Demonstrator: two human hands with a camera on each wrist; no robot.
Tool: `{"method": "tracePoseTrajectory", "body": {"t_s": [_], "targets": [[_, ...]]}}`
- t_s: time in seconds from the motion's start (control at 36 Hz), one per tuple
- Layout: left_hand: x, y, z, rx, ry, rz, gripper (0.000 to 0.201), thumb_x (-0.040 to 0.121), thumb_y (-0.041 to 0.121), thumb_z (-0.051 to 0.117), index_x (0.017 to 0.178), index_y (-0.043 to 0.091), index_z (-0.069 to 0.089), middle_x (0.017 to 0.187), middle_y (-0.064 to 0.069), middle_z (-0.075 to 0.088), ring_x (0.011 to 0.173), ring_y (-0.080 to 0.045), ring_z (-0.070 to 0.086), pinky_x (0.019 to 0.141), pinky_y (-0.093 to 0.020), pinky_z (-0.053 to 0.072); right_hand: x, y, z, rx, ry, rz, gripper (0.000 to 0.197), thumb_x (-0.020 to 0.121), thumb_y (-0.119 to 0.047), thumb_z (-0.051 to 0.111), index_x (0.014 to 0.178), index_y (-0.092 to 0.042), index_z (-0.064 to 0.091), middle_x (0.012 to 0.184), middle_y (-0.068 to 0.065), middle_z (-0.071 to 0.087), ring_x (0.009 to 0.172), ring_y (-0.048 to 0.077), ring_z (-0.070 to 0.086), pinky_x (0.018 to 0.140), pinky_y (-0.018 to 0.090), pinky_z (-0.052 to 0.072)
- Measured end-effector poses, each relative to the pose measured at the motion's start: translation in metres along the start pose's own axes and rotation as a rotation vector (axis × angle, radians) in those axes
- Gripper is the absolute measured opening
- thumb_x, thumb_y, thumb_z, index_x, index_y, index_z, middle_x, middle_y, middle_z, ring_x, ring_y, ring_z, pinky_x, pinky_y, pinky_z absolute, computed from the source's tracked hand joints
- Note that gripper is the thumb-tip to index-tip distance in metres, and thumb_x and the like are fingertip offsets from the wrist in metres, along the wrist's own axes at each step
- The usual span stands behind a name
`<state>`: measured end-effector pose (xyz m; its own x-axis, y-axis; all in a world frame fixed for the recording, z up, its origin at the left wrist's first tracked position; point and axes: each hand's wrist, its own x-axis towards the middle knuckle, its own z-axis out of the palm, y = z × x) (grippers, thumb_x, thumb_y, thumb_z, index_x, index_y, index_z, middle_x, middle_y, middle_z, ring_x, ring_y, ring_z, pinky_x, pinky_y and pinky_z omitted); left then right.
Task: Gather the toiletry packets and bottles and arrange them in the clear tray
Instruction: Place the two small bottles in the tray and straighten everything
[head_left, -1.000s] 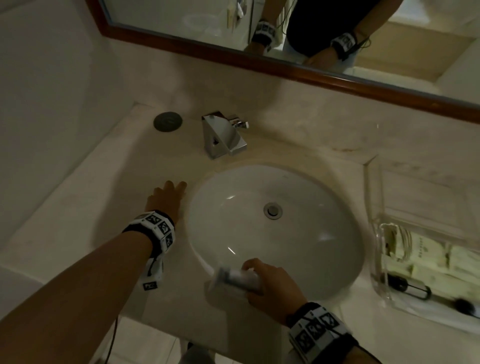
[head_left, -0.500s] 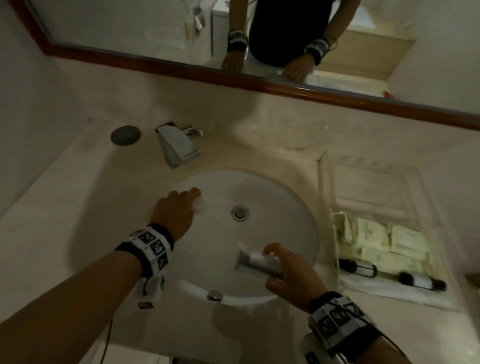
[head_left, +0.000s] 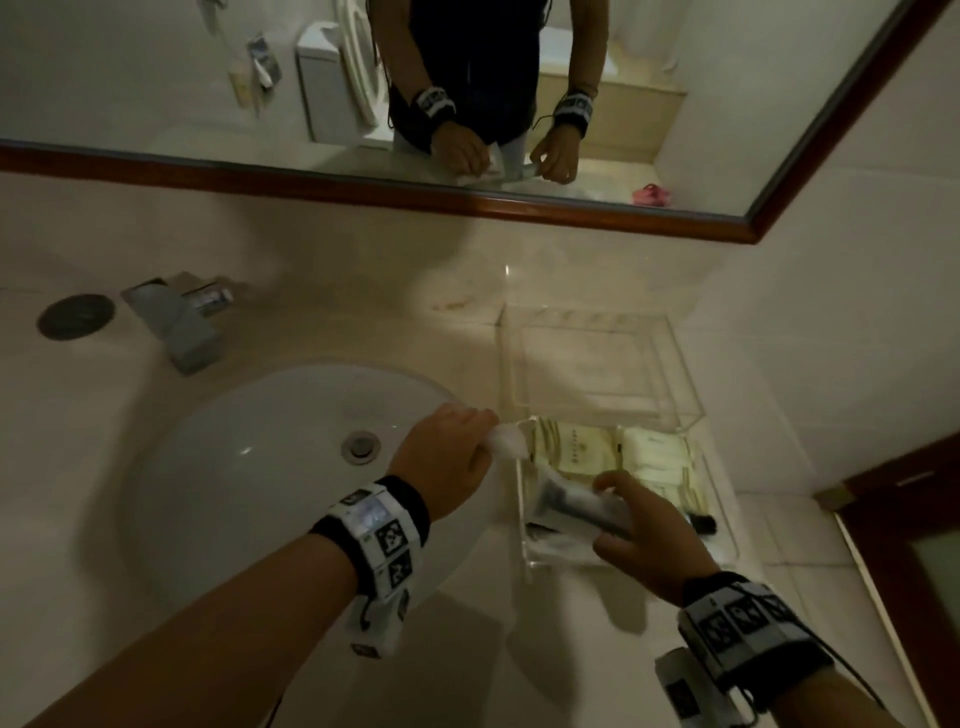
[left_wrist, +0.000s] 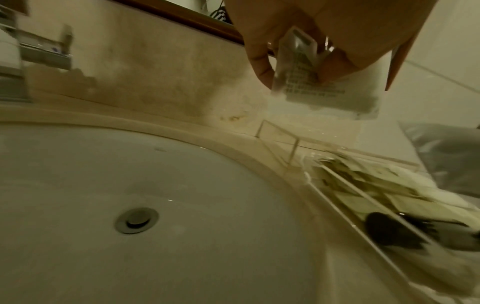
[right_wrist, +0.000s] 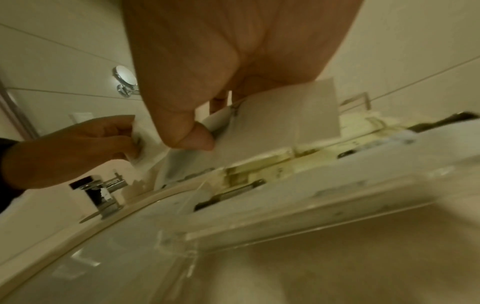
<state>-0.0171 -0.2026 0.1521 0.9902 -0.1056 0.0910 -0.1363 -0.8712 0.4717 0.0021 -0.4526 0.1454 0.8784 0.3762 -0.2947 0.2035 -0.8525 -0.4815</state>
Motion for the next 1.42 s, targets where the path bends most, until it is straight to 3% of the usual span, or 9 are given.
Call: {"method": "tracePoseTrajectory", "body": {"t_s": [0.17, 0.5, 0.58, 0.67, 0.81, 0.92, 1.11, 1.28, 1.42], "targets": [[0.016, 0.033, 0.029, 0.032, -0.010, 0.102, 0.041, 0.077, 0.019, 0.032, 0.099, 0.014, 0.067, 0.086, -0.005, 0.071, 0.075, -0.027, 0.062, 0.064, -0.034, 0.054, 0.008, 0.038, -0.023, -0.072, 0.034, 0.030, 0.049, 0.067, -0.026, 0.068, 0.111, -0.031, 0.048, 0.095, -0.005, 0.055, 0.079, 0.015, 0.052, 0.062, 0.022, 0.037], [0.020, 0.046, 0.091, -0.002, -0.100, 0.149, 0.033, 0.081, 0.011, 0.046, 0.104, 0.014, 0.070, 0.102, -0.007, 0.073, 0.092, -0.024, 0.070, 0.073, -0.040, 0.059, 0.028, 0.079, -0.038, -0.189, -0.003, 0.010, 0.049, 0.068, -0.043, 0.073, 0.108, -0.030, 0.050, 0.093, -0.006, 0.053, 0.087, 0.018, 0.056, 0.075, 0.027, 0.045], [0.017, 0.043, 0.104, 0.021, -0.135, 0.147, 0.031, 0.086, 0.012, 0.058, 0.117, 0.017, 0.064, 0.116, -0.007, 0.067, 0.105, -0.025, 0.063, 0.086, -0.042, 0.054, 0.031, 0.081, -0.038, -0.203, -0.005, 0.002, 0.046, 0.070, -0.039, 0.070, 0.111, -0.030, 0.051, 0.104, -0.002, 0.058, 0.095, 0.019, 0.055, 0.081, 0.029, 0.043], [0.016, 0.051, 0.105, 0.013, -0.201, 0.096, 0.037, 0.094, 0.011, 0.050, 0.130, 0.018, 0.053, 0.133, -0.004, 0.055, 0.124, -0.022, 0.048, 0.106, -0.038, 0.038, 0.034, 0.086, -0.036, -0.208, -0.016, -0.016, 0.047, 0.074, -0.033, 0.066, 0.117, -0.030, 0.050, 0.115, -0.005, 0.054, 0.106, 0.019, 0.049, 0.090, 0.031, 0.036], [0.010, 0.052, 0.107, 0.026, -0.240, 0.090, 0.042, 0.099, 0.017, 0.040, 0.141, 0.021, 0.038, 0.147, -0.002, 0.037, 0.135, -0.020, 0.032, 0.116, -0.034, 0.024, 0.039, 0.095, -0.030, -0.224, 0.040, -0.064, 0.048, 0.072, -0.034, 0.065, 0.118, -0.034, 0.052, 0.119, -0.007, 0.054, 0.106, 0.018, 0.048, 0.093, 0.034, 0.034], [0.006, 0.047, 0.105, 0.182, -0.243, 0.158, 0.043, 0.086, 0.031, 0.038, 0.126, 0.025, 0.052, 0.124, 0.000, 0.059, 0.114, -0.019, 0.046, 0.092, -0.037, 0.052, 0.041, 0.099, -0.027, -0.231, 0.064, -0.078, 0.043, 0.072, -0.032, 0.065, 0.114, -0.033, 0.054, 0.117, -0.008, 0.055, 0.105, 0.018, 0.049, 0.094, 0.034, 0.036], [-0.001, 0.043, 0.108, 0.317, -0.180, 0.220, 0.054, 0.079, 0.052, 0.044, 0.130, 0.033, 0.045, 0.122, 0.004, 0.053, 0.107, -0.018, 0.049, 0.089, -0.038, 0.047, 0.038, 0.103, -0.026, -0.207, 0.155, -0.116, 0.032, 0.070, -0.027, 0.068, 0.101, -0.029, 0.060, 0.108, -0.006, 0.057, 0.098, 0.020, 0.052, 0.082, 0.028, 0.031], [-0.001, 0.044, 0.103, 0.323, -0.021, 0.285, 0.023, 0.077, 0.037, 0.045, 0.098, 0.035, 0.054, 0.103, 0.007, 0.054, 0.088, -0.016, 0.055, 0.082, -0.033, 0.043, 0.030, 0.103, -0.022, -0.204, 0.220, -0.109, 0.031, 0.071, -0.025, 0.068, 0.100, -0.028, 0.060, 0.108, -0.005, 0.056, 0.099, 0.020, 0.052, 0.080, 0.028, 0.029], [0.007, 0.051, 0.102, 0.347, -0.067, 0.278, 0.030, 0.062, 0.029, 0.082, 0.085, 0.033, 0.064, 0.087, 0.009, 0.065, 0.076, -0.015, 0.063, 0.068, -0.031, 0.052, 0.030, 0.101, -0.015, -0.215, 0.218, -0.070, 0.026, 0.078, -0.019, 0.066, 0.103, -0.026, 0.062, 0.113, -0.001, 0.056, 0.103, 0.024, 0.052, 0.084, 0.036, 0.036]]}}
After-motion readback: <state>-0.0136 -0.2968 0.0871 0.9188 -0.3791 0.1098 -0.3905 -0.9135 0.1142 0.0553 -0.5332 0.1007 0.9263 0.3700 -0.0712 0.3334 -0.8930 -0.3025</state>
